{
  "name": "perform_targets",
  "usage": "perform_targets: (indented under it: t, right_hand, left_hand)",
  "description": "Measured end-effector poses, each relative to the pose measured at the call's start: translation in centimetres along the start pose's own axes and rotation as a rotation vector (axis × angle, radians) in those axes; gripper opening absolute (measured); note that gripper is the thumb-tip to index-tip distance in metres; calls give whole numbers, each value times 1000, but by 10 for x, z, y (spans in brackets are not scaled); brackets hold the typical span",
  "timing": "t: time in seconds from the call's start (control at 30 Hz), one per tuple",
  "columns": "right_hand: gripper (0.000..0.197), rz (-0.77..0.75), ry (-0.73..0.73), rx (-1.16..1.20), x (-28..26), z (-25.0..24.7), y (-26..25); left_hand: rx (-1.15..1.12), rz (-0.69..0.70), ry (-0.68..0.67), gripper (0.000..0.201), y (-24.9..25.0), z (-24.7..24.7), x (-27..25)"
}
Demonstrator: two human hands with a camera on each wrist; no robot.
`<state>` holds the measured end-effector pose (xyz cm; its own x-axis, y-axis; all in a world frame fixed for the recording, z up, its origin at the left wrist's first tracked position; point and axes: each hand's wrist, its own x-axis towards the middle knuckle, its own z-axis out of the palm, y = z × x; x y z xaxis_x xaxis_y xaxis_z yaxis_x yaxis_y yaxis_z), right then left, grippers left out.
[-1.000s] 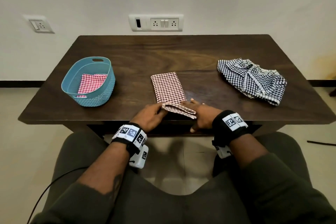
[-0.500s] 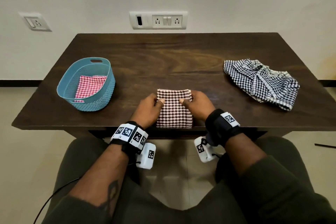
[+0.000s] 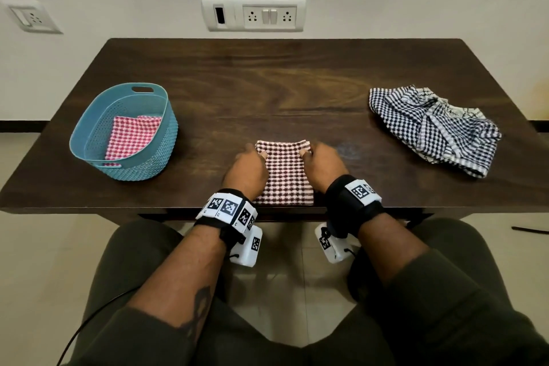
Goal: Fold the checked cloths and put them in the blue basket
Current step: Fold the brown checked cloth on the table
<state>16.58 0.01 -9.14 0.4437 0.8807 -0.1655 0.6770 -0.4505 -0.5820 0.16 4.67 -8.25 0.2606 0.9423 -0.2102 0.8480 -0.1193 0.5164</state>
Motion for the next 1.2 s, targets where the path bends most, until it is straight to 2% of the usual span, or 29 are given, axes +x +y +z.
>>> perform_targets:
  t: [0.47,0.53,0.57,0.63,0.7,0.73,0.8,0.87,1.0,1.2]
  right_hand:
    - [42,105,-55,-121,12,-15,-11]
    - [40,44,37,-159,2,-22,-15]
    - [38,-17,95,-195,-4,-24,-16]
    - [36,-162,139,-264,-21,-22,-22]
    - [51,-256,17,-325,-32,-11,-27]
    - [59,-274,-76,-354,-35,-4,-29]
    - [66,-273,-227,-424,-36,9,-26]
    - [68,-259,-299,-505,-36,18,-19]
    - [74,-258,-299,-584,-32,25,-7]
    - [80,-262,-263,-572,-29,30,-2]
  left_hand:
    - [133,-117,53,37,21,-6,7]
    - [177,-46,108,38,20,-13,-3]
    - [222,36,146,35,17,-15,-8]
    - [346,287,208,32,10,-12,-18]
    - [453,496,161,44,2,-3,-21]
    - [491,536,101,52,-2,1,-20]
    - [561,539,2,61,-12,9,-18]
    - [604,523,-46,63,-18,12,-15]
    - [625,486,-60,66,-25,12,-8]
    - [603,460,-59,69,-33,15,-5]
